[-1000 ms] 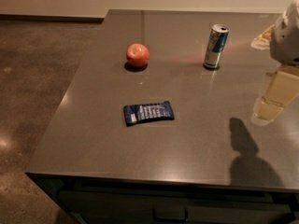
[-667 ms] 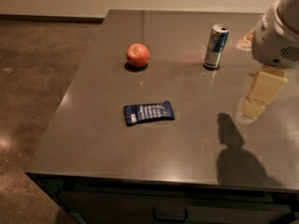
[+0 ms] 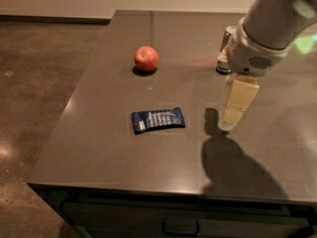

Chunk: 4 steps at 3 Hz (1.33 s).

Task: Pick rxbar blueberry

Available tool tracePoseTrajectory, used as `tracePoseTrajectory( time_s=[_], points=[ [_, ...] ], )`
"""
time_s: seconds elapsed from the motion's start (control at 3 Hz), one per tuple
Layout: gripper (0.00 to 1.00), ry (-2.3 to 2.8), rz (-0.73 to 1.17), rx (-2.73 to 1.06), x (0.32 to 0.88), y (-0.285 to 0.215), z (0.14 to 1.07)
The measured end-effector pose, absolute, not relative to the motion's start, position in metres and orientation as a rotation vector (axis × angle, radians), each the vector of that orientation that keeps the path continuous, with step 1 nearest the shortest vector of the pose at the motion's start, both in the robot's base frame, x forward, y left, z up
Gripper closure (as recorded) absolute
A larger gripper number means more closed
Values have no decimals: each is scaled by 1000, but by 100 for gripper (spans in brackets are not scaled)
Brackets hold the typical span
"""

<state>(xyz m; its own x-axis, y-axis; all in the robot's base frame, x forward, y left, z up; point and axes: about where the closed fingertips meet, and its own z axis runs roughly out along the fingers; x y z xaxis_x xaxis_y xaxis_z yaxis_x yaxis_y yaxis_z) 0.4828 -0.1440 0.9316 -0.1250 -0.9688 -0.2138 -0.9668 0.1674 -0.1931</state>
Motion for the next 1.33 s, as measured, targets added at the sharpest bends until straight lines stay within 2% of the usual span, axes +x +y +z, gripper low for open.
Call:
tracePoseTrajectory(
  time_s=[1.33],
  points=[
    [0,2060,243,-1994,497,-55,850]
  ],
)
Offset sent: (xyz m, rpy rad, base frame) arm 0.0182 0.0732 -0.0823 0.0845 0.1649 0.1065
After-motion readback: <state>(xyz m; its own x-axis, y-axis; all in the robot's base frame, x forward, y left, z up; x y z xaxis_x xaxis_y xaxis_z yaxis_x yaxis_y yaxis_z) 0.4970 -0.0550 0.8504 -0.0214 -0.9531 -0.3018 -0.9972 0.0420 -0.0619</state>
